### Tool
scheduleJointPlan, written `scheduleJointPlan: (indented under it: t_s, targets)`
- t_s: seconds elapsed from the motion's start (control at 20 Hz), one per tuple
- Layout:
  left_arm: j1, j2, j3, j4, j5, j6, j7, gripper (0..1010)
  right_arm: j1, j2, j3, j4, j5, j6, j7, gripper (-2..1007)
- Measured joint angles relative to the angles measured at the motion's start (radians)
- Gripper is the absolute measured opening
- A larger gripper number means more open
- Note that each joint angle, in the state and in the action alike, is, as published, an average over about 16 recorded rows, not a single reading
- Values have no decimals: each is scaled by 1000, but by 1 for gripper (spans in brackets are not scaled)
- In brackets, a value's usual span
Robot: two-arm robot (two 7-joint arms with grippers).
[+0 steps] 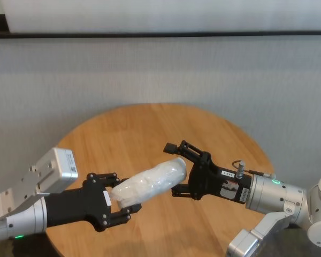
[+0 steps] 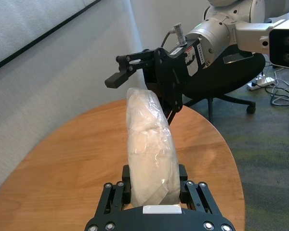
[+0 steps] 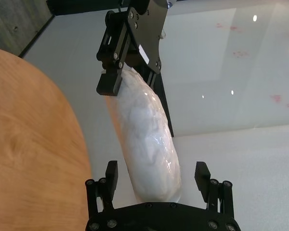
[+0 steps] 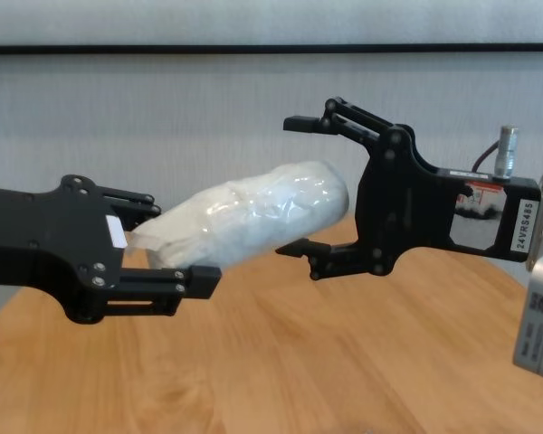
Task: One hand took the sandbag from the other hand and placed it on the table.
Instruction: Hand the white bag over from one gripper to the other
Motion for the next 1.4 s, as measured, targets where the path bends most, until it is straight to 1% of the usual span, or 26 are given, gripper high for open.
scheduleJointPlan:
  t_s: [0.2,0.35,1.05,1.25,1.4]
  targets:
    - [0,0,0,0,0,0,0,569,0,0,0,0,-1,-1,-1,908]
    - [0,0,0,0,0,0,0,569,0,0,0,1,-2,-1,-1,843]
    - [0,0,0,0,0,0,0,569,0,0,0,1,-4,-2,-2,439]
    - [0,0,0,0,0,0,0,569,0,0,0,1,-4,-2,-2,363]
    - [0,0,0,0,0,0,0,569,0,0,0,1,-4,-2,-2,328]
